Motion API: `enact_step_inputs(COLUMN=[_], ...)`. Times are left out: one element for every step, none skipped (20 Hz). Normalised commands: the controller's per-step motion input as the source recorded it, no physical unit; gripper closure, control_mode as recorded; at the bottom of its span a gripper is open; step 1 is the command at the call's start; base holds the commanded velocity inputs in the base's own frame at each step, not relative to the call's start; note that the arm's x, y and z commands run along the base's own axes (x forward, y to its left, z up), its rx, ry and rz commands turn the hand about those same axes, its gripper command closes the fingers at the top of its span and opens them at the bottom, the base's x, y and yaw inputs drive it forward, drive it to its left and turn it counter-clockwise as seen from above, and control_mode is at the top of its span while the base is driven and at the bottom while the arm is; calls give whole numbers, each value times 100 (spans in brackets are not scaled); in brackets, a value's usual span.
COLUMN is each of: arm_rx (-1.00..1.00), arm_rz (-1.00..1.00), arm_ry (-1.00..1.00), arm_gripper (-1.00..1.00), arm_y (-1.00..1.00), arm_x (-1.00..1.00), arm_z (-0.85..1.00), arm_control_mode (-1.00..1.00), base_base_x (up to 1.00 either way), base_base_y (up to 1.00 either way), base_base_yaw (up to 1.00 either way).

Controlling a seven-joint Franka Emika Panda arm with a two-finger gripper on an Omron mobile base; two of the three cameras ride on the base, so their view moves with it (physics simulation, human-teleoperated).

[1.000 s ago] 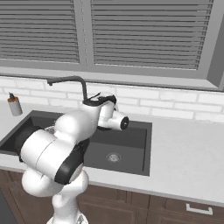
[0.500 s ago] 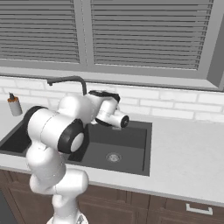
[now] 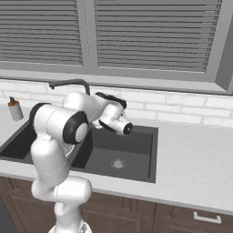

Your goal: Put the colander in the sink, put the apple in the colander, and turn on the sink faucet and pour water over the colander.

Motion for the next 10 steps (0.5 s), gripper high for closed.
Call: enact_step_inputs(arm_rx=[4,3,4,4,4,4,4,4,5,8], arm_rz=[-12,-13,-13,-14,-13,-12,-12,-12,-11,-10], arm_ry=[0,0,0,1,0,0,0,0,0,1], arm_gripper=[-100,-100,-100,-100,-100,-100,-100,-100,-100,-100], arm_y=[13,12,10,8,8,6,4,5,1,0], arm_x=[38,38,39,41,40,39,41,39,39,36], arm_z=[-8,-6,-7,-7,-8,-8,-10,-9,-9,-12], arm_control_mode=[-100,-100,-100,-100,-100,-100,-100,-100,-100,-100], base_base_x=[0,0,0,0,0,0,0,0,0,0], base_base_y=[0,0,0,0,0,0,0,0,0,0], base_base_yaw=[0,0,0,0,0,0,0,0,0,0])
